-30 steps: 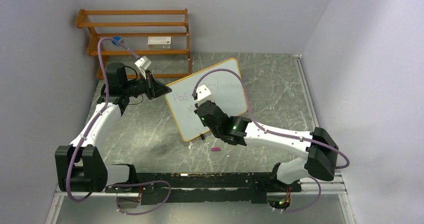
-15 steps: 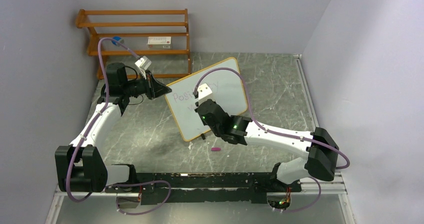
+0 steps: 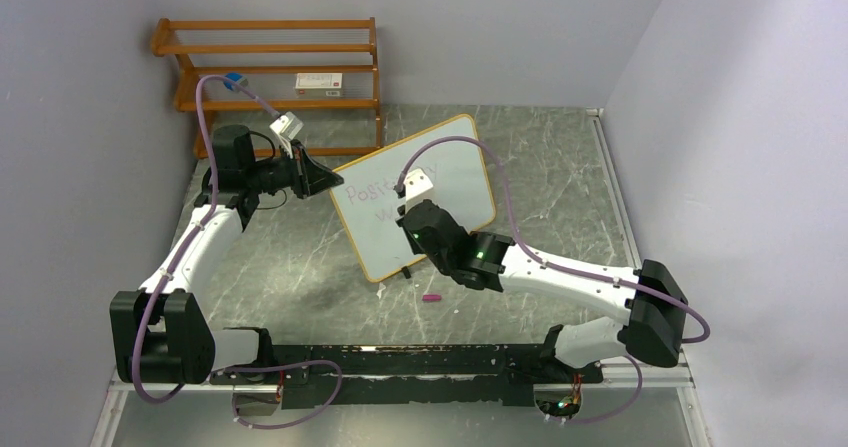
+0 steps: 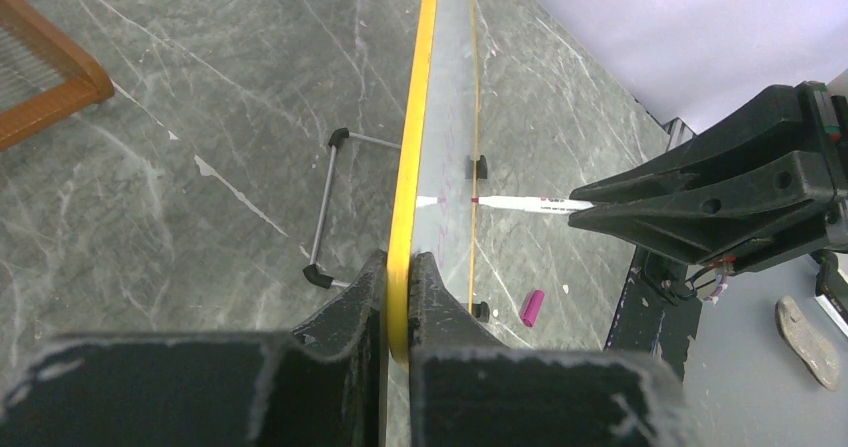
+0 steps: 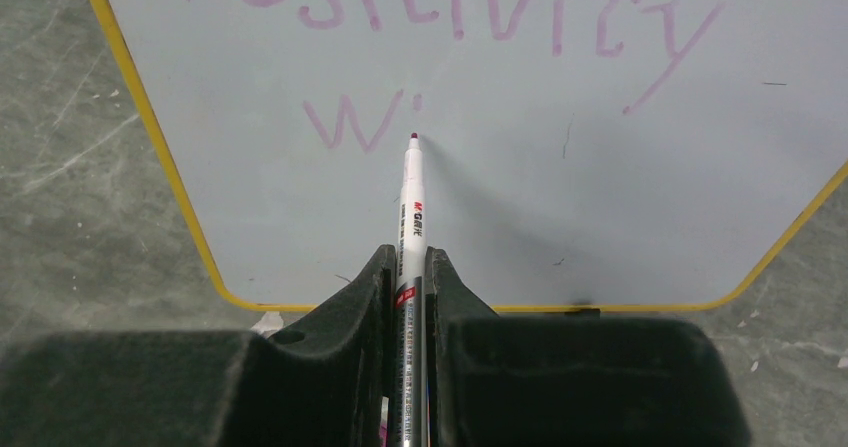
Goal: Write a sentence on the whiteboard
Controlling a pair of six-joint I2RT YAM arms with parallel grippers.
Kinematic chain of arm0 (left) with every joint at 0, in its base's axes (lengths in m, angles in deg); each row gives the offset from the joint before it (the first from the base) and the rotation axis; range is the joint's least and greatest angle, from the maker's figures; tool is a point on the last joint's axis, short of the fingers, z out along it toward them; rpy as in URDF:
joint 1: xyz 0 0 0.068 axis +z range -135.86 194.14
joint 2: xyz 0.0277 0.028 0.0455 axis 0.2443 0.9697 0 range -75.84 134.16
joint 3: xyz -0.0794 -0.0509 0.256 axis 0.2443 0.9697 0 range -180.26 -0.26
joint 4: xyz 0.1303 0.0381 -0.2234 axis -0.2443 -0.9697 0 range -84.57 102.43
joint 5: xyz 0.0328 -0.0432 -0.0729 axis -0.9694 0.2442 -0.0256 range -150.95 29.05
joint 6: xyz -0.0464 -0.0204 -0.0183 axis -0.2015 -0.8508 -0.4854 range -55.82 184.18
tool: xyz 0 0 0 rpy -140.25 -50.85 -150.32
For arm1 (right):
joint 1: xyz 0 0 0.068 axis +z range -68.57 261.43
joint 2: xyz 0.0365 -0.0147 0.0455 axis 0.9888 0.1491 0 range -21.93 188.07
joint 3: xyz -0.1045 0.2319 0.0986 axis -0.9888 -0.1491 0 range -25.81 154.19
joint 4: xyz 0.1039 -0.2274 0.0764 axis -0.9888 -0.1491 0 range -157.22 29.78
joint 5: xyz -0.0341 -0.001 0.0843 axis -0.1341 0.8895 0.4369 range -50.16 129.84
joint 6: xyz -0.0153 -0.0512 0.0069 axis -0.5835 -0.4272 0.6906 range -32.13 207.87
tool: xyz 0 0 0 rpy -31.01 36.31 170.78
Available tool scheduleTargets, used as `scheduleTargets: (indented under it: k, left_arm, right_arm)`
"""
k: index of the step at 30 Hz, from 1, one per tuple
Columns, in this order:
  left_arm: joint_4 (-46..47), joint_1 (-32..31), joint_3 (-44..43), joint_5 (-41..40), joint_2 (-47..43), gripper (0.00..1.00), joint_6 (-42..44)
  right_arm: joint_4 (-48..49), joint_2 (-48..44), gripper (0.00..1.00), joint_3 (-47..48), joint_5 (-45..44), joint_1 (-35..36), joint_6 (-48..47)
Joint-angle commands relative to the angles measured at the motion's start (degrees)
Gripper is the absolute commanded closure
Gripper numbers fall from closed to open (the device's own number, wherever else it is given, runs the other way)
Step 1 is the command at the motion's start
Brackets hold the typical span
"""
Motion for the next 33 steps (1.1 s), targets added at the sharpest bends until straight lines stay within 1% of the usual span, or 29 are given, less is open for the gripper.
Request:
scheduleTargets:
  k: [1,26,33]
  left_arm:
    - [-1.9,-0.7,-0.1,-3.0,0.5,0.95,4.9]
    - [-1.7,-0.7,-0.1,-2.5,0.5,0.95,4.8]
    - [-1.7,-0.7,-0.2,-2.6,0.4,0.95,4.8]
  right_arm:
    - [-0.8,0.3,1.0,-0.4,0.7,-0.1,1.5]
    - [3.4,2.6,1.0,1.4,-2.5,-0.1,0.1]
    - [2.3,3.2,1.0,1.9,-2.1,-0.2,0.3]
